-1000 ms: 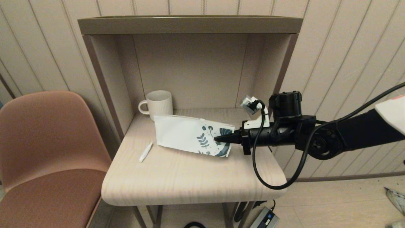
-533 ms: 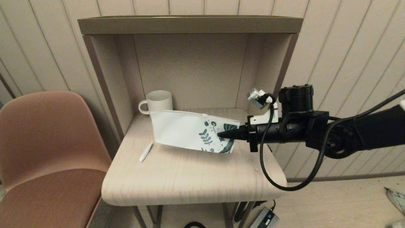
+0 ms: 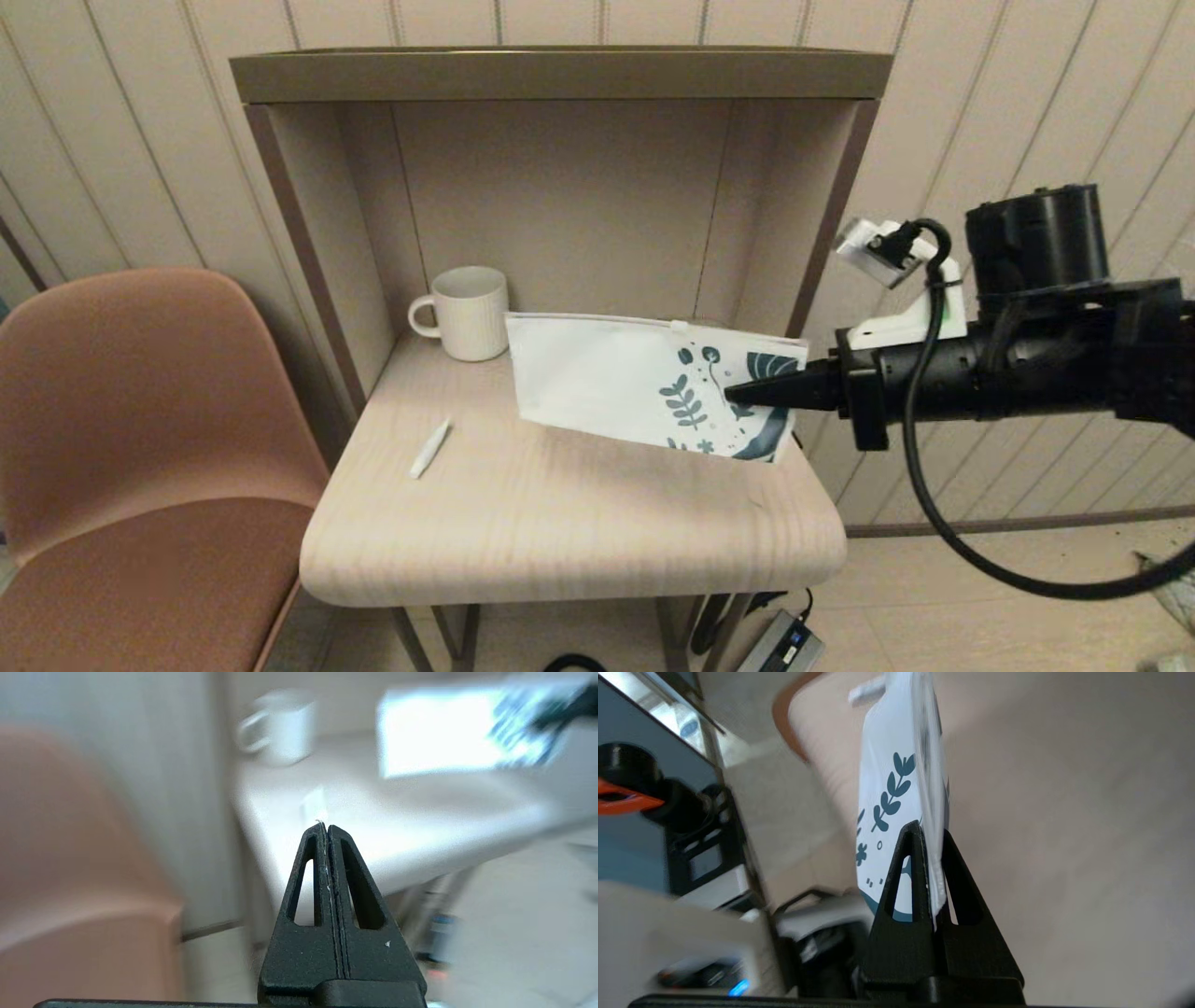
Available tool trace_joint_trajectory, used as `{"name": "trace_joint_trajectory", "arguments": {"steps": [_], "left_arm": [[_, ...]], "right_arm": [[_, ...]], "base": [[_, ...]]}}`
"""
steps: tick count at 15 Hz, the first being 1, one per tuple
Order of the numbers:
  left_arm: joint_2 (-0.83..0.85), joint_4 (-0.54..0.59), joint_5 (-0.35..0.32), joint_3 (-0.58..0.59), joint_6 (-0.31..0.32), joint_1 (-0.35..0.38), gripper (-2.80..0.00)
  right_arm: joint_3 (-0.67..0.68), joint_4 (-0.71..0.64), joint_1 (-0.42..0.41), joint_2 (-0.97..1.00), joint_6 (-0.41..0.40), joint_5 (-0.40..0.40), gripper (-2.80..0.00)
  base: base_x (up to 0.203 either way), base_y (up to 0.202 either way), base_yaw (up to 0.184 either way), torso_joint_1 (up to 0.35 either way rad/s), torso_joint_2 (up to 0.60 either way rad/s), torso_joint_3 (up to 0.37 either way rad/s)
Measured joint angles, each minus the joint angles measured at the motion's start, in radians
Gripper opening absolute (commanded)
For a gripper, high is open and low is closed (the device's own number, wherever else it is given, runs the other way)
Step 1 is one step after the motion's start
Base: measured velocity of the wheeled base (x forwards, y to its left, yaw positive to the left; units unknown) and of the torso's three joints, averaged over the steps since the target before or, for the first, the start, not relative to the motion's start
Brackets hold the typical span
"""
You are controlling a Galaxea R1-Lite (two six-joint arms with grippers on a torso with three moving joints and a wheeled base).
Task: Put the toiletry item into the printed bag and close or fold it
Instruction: Open the storage bag
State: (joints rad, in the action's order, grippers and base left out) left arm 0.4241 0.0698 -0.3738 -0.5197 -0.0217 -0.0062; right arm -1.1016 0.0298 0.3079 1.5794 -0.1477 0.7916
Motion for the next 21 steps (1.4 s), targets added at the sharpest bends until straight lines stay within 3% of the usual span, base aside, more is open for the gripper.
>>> {"name": "trace_joint_trajectory", "arguments": {"steps": [2,4,6,8,10,16,17,21], "left_arm": [[0.22,-0.048,-0.127,-0.157,-0.029,-0.007,-2.8],[0.446,-0.088,-0.231,-0.313,-0.049,-0.04,-2.8],[0.649,-0.124,-0.304,-0.441,-0.058,-0.118,-2.8],[0.818,-0.179,-0.366,-0.539,-0.066,-0.234,-2.8],[0.912,-0.234,-0.421,-0.574,-0.069,-0.302,-2.8],[1.057,-0.312,-0.533,-0.635,-0.069,-0.364,-2.8],[1.078,-0.317,-0.537,-0.647,-0.068,-0.374,0.0],[1.112,-0.33,-0.561,-0.647,-0.068,-0.388,0.0]], "right_arm": [[-0.011,-0.135,0.01,-0.071,-0.001,-0.033,-2.8],[-0.039,-0.267,0.06,-0.126,-0.002,-0.123,-2.8],[-0.077,-0.395,0.142,-0.155,-0.015,-0.236,-2.8],[-0.095,-0.456,0.221,-0.167,-0.035,-0.275,-2.8],[-0.111,-0.46,0.265,-0.168,-0.062,-0.281,-2.8],[-0.169,-0.513,0.354,-0.131,-0.111,-0.284,-2.8],[-0.174,-0.513,0.368,-0.122,-0.111,-0.284,-2.8],[-0.18,-0.503,0.382,-0.089,-0.119,-0.285,-2.8]], "base": [[0.0,0.0,0.0,0.0,0.0,0.0],[0.0,0.0,0.0,0.0,0.0,0.0],[0.0,0.0,0.0,0.0,0.0,0.0],[0.0,0.0,0.0,0.0,0.0,0.0],[0.0,0.0,0.0,0.0,0.0,0.0],[0.0,0.0,0.0,0.0,0.0,0.0],[0.0,0.0,0.0,0.0,0.0,0.0],[0.0,0.0,0.0,0.0,0.0,0.0]]}}
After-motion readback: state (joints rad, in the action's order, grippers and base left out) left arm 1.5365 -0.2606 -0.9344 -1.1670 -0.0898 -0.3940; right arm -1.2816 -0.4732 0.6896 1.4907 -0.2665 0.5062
